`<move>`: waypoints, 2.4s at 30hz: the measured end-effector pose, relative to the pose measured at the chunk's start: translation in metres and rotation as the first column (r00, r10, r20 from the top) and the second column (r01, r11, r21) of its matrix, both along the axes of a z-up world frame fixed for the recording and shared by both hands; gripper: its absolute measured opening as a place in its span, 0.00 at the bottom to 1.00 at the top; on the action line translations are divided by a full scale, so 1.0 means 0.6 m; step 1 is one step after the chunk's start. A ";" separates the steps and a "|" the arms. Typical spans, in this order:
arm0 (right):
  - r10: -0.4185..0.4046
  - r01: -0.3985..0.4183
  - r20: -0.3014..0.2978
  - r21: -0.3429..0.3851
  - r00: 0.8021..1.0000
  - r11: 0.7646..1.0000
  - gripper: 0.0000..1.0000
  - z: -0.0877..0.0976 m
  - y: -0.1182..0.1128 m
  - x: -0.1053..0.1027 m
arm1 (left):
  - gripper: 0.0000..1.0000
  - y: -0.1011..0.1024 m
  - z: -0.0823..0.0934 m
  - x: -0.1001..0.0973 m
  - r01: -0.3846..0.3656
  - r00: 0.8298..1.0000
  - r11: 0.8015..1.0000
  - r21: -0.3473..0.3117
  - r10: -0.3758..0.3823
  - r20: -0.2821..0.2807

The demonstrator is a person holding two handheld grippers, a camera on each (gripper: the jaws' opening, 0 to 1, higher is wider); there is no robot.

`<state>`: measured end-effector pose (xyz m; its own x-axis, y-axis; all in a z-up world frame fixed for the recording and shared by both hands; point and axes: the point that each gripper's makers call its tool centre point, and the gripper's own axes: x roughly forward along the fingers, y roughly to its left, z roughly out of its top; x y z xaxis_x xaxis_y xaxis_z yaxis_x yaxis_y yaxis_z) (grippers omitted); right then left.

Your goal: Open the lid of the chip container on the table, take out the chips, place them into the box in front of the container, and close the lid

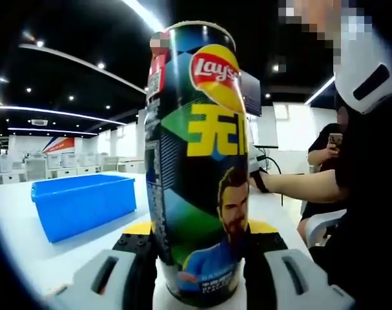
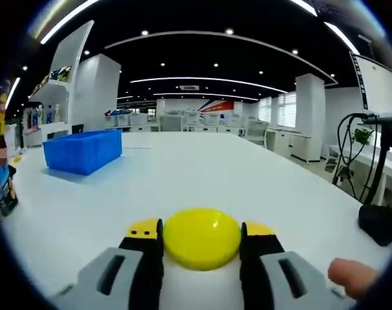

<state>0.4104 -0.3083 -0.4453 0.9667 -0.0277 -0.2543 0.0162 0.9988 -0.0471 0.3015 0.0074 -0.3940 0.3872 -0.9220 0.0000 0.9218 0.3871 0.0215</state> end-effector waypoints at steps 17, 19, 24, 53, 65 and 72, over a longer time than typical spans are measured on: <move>-0.030 0.036 0.127 -0.049 0.991 0.998 0.44 0.144 -0.060 -0.004 | 0.53 -0.004 -0.001 -0.004 0.013 1.000 1.000 -0.004 -0.013 -0.015; -0.013 0.024 0.145 -0.071 0.989 0.997 0.44 0.184 -0.058 -0.004 | 0.53 -0.005 -0.001 -0.005 0.016 1.000 1.000 -0.005 -0.016 -0.016; 0.054 -0.025 0.222 -0.130 0.974 0.991 0.44 0.300 -0.037 -0.009 | 0.53 -0.007 -0.001 -0.006 0.019 1.000 1.000 -0.006 -0.020 -0.016; 0.364 -0.362 0.242 -0.057 0.899 0.931 0.44 0.463 0.116 -0.043 | 0.52 -0.005 -0.001 -0.005 0.022 1.000 1.000 -0.003 -0.022 -0.018; 0.518 -0.500 0.223 -0.138 0.826 0.855 0.44 0.479 0.245 -0.067 | 0.52 -0.005 -0.002 -0.004 0.021 1.000 1.000 -0.001 -0.021 -0.018; 0.606 -0.596 0.198 -0.114 0.770 0.795 0.44 0.470 0.319 -0.074 | 0.52 -0.004 -0.002 -0.003 0.022 1.000 1.000 -0.001 -0.022 -0.018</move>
